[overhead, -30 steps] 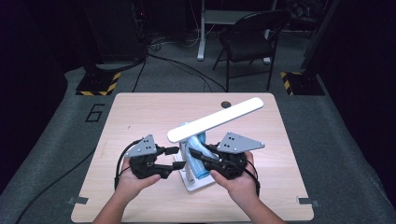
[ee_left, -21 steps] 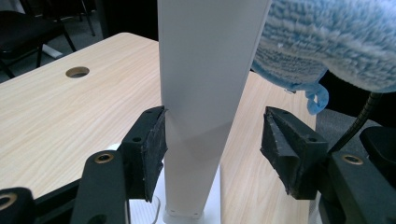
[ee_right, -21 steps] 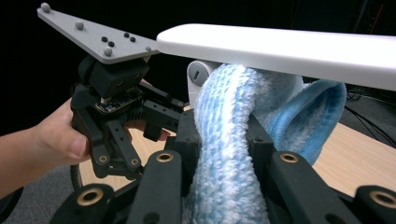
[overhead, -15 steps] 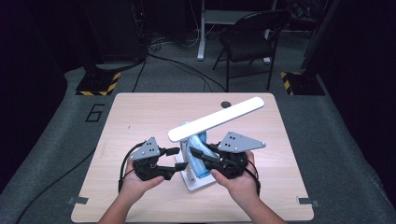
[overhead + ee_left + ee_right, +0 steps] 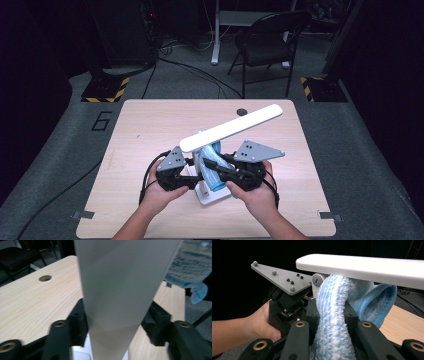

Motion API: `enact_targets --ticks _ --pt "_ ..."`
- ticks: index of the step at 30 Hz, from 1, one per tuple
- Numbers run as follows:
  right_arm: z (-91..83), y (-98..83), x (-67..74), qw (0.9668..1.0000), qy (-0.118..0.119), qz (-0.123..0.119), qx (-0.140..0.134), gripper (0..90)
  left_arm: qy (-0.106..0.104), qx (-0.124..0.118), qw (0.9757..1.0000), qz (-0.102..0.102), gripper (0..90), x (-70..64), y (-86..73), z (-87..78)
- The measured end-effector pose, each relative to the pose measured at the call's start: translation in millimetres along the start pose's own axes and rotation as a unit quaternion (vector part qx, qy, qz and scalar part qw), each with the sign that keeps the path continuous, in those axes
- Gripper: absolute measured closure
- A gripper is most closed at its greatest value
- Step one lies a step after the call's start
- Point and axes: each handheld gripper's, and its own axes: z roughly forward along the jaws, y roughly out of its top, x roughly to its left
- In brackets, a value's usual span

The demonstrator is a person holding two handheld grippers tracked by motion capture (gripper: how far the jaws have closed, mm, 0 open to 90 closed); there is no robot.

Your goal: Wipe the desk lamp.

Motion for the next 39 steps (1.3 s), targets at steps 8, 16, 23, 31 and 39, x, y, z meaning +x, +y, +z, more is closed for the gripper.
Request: enact_targets --ticks 8,16,23,31,39 --pt "-1.2 0.5 0.5 1.0 0.008 0.001 -0.001 72.7 -0.004 0.003 0.9999 0.011 52.1 -1.3 -2.0 -6.0" --pt "0.2 1.0 -1.2 0.9997 0.026 -0.003 -0.003 72.7 -0.019 0.006 0.9996 0.018 52.3 2.4 -4.2 -11.8" --pt "-0.4 1.0 -0.1 0.9996 0.025 -0.009 -0.004 72.6 -0.019 0.0 0.9997 0.015 51.7 1.7 -8.4 -17.7" --pt "-0.4 1.1 1.4 0.9997 0.021 -0.011 -0.007 72.7 -0.01 -0.004 0.9998 0.016 51.8 0.5 -11.9 -23.9" --pt "-0.5 0.9 2.5 0.9998 0.017 -0.008 -0.008 72.7 0.001 -0.013 0.9998 0.012 50.4 -1.0 -16.4 -29.7"
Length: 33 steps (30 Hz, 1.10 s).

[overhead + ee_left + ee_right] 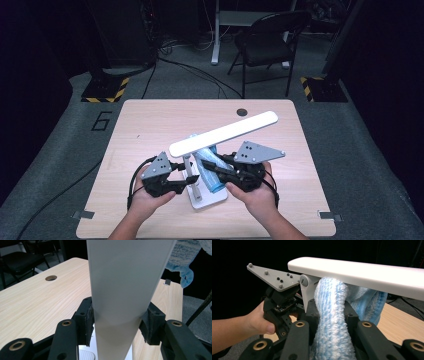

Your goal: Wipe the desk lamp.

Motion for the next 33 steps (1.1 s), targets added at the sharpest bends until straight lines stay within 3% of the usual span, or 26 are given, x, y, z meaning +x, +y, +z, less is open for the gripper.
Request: enact_targets --ticks 14,19,23,27,33 --pt "-4.7 -0.6 -4.2 0.9999 -0.01 0.003 -0.007 72.7 0.015 -0.006 0.9997 -0.017 53.0 3.9 -7.0 -13.1" --pt "-6.5 -0.5 -5.4 0.9999 -0.013 0.004 -0.007 72.7 0.02 -0.007 0.9997 -0.012 53.2 6.5 -7.9 -15.7" --pt "-5.8 -0.5 -5.4 0.9999 -0.011 0.005 -0.008 72.7 0.016 -0.011 0.9997 -0.018 51.8 7.3 -3.5 -13.8" --pt "-3.3 -0.1 -3.1 0.9999 -0.009 0.005 -0.008 72.6 0.026 -0.022 0.9993 -0.016 50.4 6.2 3.7 -11.4" --pt "0.1 0.1 -1.6 0.9999 -0.007 0.006 -0.008 72.7 0.025 -0.016 0.9995 -0.012 53.6 7.9 4.6 -11.7"
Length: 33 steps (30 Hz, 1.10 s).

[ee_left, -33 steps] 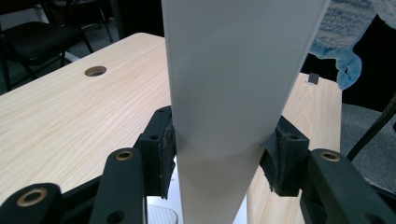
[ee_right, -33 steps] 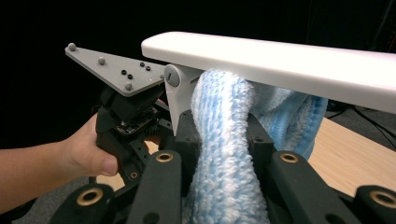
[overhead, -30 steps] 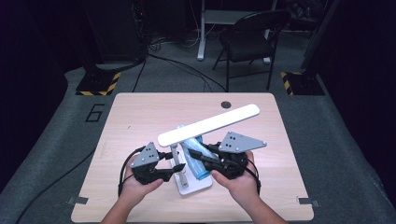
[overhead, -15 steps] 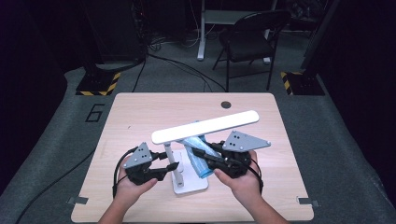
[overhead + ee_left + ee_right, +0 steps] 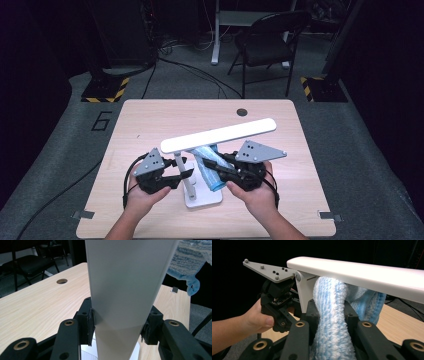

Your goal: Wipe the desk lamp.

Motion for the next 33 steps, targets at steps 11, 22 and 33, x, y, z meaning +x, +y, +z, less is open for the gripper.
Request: enact_targets --ticks 11,22,33 --pt "12.1 3.6 4.9 1.0 -0.005 -0.004 0.006 72.6 0.001 0.003 1.0 0.0 53.7 -0.1 0.4 -0.6" --pt "6.8 4.3 -1.5 0.9999 -0.011 -0.001 0.006 72.7 0.002 0.007 1.0 0.006 53.8 -2.5 0.8 -0.7" --pt "-3.8 2.9 -11.8 0.9999 -0.009 0.004 0.007 72.7 -0.005 0.008 0.9999 0.006 53.9 0.0 0.0 -3.1"
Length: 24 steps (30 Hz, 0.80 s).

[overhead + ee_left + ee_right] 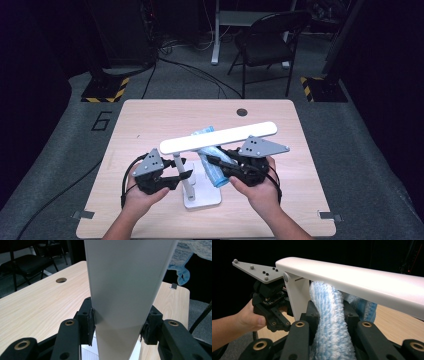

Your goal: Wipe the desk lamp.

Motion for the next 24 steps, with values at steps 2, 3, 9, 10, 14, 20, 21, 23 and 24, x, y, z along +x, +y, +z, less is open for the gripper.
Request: enact_targets --ticks 2,3,9,10,14,20,21,23,24 --pt "-1.9 -0.1 -1.6 1.0 -0.001 0.0 0.001 72.6 -0.004 -0.001 1.0 -0.002 53.9 0.6 -0.2 -0.2" --pt "-2.9 -0.2 -2.3 1.0 -0.002 0.002 0.001 72.6 -0.005 -0.001 1.0 -0.003 54.0 0.8 -0.3 -0.1" --pt "-8.5 -1.0 -6.6 1.0 -0.007 0.003 0.001 72.6 -0.005 0.0 1.0 0.001 54.0 1.8 -0.3 0.0" --pt "-9.6 -1.2 -7.4 1.0 -0.008 0.004 0.0 72.6 -0.005 -0.001 1.0 0.001 54.0 1.9 -0.5 0.0" --pt "-13.6 -2.1 -9.6 0.9999 -0.011 0.008 -0.001 72.7 -0.003 -0.003 1.0 0.0 54.0 1.2 -0.8 0.6" --pt "-17.3 -2.8 -12.1 0.9999 -0.013 0.011 0.0 72.6 -0.007 0.006 0.9999 -0.008 53.8 0.5 1.6 0.6" --pt "-17.4 -2.7 -12.2 0.9999 -0.014 0.01 0.0 72.6 -0.009 0.009 0.9999 -0.008 53.6 1.1 2.7 0.7" --pt "-17.6 -2.5 -12.2 0.9998 -0.015 0.012 0.0 72.6 -0.01 0.01 0.9999 -0.008 52.5 0.7 5.2 0.7" --pt "-17.9 -2.4 -12.3 0.9998 -0.015 0.012 0.0 72.5 -0.014 0.002 0.9999 -0.008 50.6 0.7 6.9 0.0"
